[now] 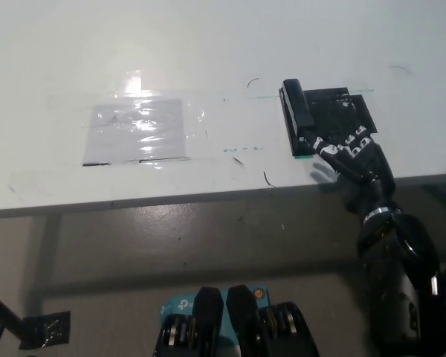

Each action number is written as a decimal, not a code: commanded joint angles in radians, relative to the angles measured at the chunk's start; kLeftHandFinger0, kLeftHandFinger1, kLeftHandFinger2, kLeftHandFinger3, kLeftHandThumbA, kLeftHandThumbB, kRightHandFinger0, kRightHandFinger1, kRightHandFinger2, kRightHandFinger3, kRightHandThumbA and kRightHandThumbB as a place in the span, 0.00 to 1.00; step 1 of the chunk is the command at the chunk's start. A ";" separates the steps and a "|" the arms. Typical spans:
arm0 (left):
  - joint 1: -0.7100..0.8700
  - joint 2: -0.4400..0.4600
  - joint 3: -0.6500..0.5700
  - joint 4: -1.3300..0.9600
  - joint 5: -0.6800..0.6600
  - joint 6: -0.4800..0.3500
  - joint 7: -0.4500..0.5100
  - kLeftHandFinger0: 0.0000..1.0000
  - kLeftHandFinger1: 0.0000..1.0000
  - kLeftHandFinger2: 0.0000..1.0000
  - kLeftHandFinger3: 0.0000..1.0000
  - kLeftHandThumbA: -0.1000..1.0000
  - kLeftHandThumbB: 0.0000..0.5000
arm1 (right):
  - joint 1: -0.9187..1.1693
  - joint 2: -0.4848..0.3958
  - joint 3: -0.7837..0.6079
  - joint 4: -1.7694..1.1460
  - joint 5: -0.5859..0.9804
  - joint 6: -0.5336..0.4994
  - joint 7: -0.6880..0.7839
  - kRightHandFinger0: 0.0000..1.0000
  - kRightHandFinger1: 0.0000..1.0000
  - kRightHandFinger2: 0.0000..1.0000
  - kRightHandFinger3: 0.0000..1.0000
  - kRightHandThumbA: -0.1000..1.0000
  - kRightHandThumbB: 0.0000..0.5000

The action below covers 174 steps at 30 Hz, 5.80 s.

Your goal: A stapler is kept infront of the robot on the black mark on the desk and the robot uses its right hand to lift the top of the stapler to open it

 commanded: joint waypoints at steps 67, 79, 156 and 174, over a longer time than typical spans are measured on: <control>0.075 -0.004 0.011 -0.061 -0.014 0.005 0.000 0.45 0.55 0.65 0.78 0.87 0.00 | -0.297 0.147 -0.166 0.132 0.293 0.015 -0.297 0.77 0.89 0.96 1.00 0.83 0.00; 0.089 -0.003 0.011 -0.075 -0.014 0.022 0.000 0.44 0.54 0.65 0.77 0.89 0.00 | -0.445 0.137 -0.180 0.229 0.264 -0.021 -0.303 0.70 0.79 0.86 1.00 0.76 0.00; 0.097 0.001 0.032 -0.058 -0.051 -0.051 -0.025 0.28 0.44 0.57 0.72 0.88 0.00 | -0.162 -0.021 0.090 0.051 0.387 0.015 -0.272 0.76 0.82 0.92 1.00 0.78 0.00; 0.093 0.007 0.035 -0.062 -0.058 -0.030 -0.028 0.28 0.45 0.60 0.73 0.90 0.00 | -0.035 -0.203 0.188 -0.208 0.632 0.015 -0.390 0.77 0.87 0.96 1.00 0.88 0.00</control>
